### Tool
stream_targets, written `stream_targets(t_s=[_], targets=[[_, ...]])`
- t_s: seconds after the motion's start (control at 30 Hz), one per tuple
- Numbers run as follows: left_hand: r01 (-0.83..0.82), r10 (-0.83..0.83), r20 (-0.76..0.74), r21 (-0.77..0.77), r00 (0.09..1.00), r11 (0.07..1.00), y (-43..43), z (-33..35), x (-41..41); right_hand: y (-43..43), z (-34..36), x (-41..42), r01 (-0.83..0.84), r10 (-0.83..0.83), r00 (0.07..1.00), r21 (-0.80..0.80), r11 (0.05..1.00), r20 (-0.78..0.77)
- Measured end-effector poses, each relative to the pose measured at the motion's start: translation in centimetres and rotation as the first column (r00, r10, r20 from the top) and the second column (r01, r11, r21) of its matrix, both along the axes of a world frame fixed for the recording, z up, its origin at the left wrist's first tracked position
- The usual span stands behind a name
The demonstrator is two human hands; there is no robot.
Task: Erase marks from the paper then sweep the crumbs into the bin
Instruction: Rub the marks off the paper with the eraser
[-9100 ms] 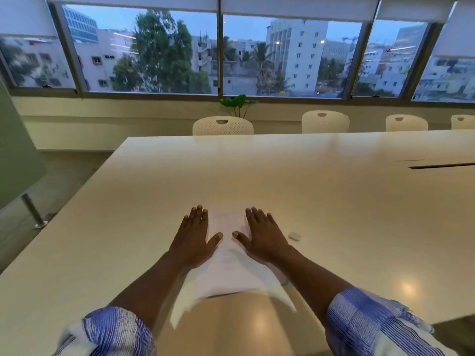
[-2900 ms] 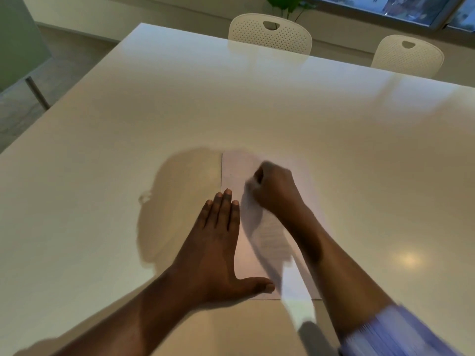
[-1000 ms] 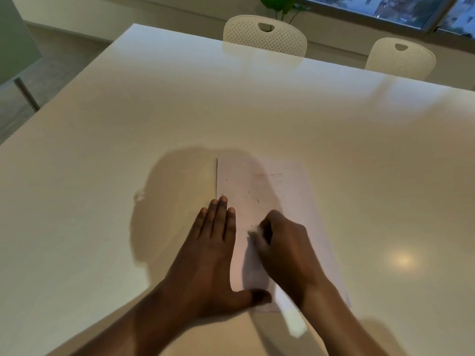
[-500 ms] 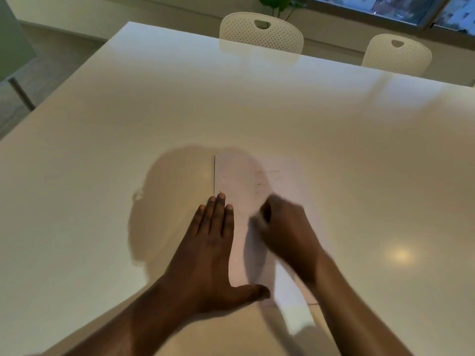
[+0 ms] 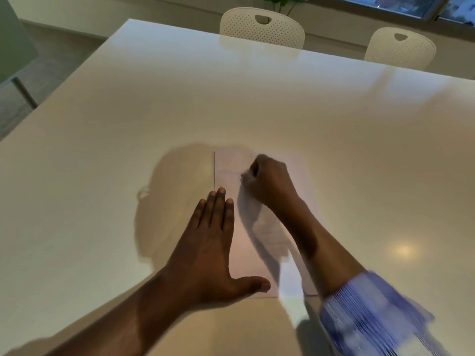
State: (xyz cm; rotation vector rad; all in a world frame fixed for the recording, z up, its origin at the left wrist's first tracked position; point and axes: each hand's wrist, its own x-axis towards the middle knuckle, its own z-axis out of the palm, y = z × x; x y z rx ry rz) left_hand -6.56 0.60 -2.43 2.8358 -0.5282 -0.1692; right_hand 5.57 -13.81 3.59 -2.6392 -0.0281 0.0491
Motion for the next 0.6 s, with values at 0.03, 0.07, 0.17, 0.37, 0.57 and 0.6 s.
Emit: stream_targets(t_s=[0.03,0.07,0.17,0.37,0.57,0.6], targets=[[0.002,-0.002,0.009,0.007,1.000,1.000,0.0,0.0,0.1,-0.9,-0.2,-2.7,-0.041,0.041,0.999,0.007,0.999,-0.002],[0.008,-0.009,0.019,0.015,1.000,1.000,0.0,0.1,0.1,-1.8,-0.2,-6.1,-0.094,0.094,0.996,-0.007,0.996,-0.006],[0.030,-0.031,0.029,0.015,0.999,0.999,0.0,0.2,0.3,-3.1,0.2,-14.7,-0.111,0.112,0.989,0.010,0.994,-0.097],[0.045,-0.046,0.043,0.013,0.998,0.999,0.2,0.0,0.4,-1.5,-1.0,-11.4,-0.081,0.080,0.996,0.013,0.997,0.036],[0.028,-0.029,0.040,0.032,0.999,0.999,0.0,0.2,0.3,-1.6,-0.5,-9.4,-0.081,0.079,0.996,0.039,0.996,0.051],[0.024,-0.025,0.039,0.042,0.999,0.999,0.0,0.2,0.4,-2.4,-0.5,-11.2,-0.109,0.108,0.994,0.023,0.994,0.030]])
